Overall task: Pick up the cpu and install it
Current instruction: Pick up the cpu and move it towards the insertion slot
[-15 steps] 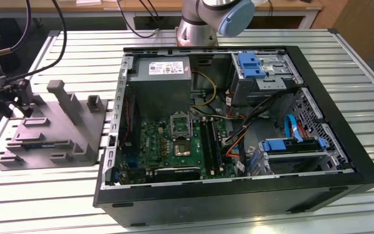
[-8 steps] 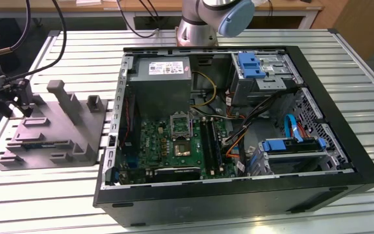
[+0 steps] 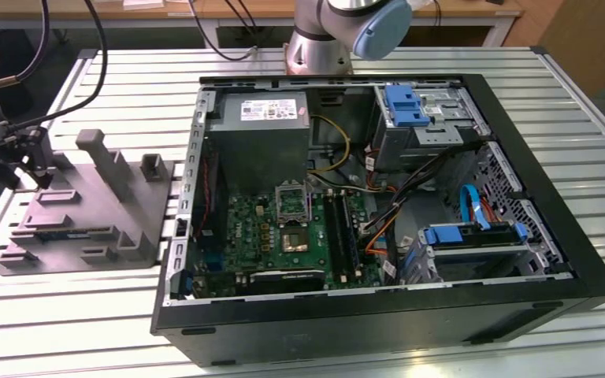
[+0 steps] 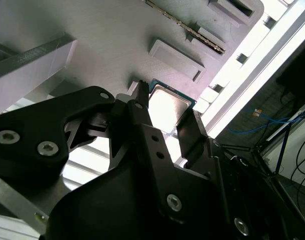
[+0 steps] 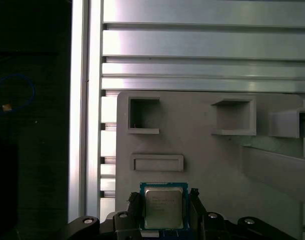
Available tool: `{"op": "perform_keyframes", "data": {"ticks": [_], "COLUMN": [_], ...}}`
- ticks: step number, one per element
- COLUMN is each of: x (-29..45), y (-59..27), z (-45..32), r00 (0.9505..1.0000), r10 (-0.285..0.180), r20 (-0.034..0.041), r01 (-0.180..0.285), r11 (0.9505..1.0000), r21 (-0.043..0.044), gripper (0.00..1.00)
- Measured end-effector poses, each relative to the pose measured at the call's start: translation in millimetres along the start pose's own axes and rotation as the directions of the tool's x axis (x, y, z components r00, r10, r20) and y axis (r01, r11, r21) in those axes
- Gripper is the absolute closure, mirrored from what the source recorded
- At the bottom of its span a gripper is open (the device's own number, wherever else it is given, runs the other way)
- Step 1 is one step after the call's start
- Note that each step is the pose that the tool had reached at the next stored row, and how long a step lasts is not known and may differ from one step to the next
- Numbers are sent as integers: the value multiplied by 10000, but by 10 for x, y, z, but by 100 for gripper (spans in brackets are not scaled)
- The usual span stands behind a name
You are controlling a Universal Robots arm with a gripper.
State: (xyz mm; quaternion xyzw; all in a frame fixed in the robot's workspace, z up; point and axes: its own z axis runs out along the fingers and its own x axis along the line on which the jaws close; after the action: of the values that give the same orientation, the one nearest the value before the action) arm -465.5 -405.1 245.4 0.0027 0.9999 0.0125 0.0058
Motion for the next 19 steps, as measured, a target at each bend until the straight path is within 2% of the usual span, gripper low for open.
{"op": "perform_keyframes", "data": {"ticks": [19], "x": [-1], "y": [1], "z": [-54], "r00": [10000], "r10": [1], "r20": [2], "r01": [-1], "r11": [10000], "r21": [0], "gripper": [53]}}
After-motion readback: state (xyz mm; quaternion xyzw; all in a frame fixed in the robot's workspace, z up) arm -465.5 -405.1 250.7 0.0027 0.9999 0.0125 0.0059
